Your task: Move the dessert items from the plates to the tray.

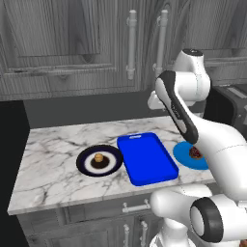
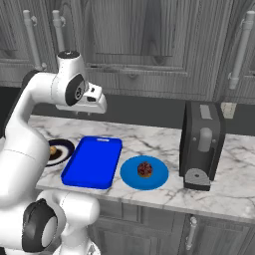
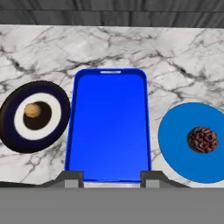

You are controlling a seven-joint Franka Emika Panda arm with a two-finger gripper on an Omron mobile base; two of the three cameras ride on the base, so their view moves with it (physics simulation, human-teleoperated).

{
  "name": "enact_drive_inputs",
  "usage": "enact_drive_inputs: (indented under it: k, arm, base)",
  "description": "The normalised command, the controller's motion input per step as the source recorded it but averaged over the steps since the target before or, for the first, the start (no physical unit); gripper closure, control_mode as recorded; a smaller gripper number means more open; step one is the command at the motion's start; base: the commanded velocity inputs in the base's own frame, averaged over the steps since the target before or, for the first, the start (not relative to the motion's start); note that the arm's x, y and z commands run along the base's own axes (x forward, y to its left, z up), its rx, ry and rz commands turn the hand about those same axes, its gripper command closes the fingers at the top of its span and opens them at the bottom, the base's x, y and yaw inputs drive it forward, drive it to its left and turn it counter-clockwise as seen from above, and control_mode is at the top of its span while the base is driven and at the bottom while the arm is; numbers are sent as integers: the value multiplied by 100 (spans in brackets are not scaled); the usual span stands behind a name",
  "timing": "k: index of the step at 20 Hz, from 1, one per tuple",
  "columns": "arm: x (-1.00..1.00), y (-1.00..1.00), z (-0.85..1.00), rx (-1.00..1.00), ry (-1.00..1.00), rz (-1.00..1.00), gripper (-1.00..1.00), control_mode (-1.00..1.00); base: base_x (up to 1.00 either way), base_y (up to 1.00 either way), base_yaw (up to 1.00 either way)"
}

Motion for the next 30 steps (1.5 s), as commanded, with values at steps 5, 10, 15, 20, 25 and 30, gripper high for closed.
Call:
enact_drive_inputs:
  k: [5, 10, 15, 20, 25, 30]
  arm:
    - [-8, -1, -2, 0, 3, -1, -100, -100]
    - [-73, 12, -3, -1, 3, -4, -100, -100]
    - [-65, -20, -22, -1, 1, 0, -100, -100]
    - [-23, -54, -28, -2, 0, 0, -100, -100]
    - [22, -91, -20, -2, 0, 1, -100, -100]
    - [69, -64, -3, -1, 0, 8, -100, -100]
  base:
    - [0, 0, 0]
    - [0, 0, 0]
    - [0, 0, 0]
    - [0, 0, 0]
    - [0, 0, 0]
    - [0, 0, 0]
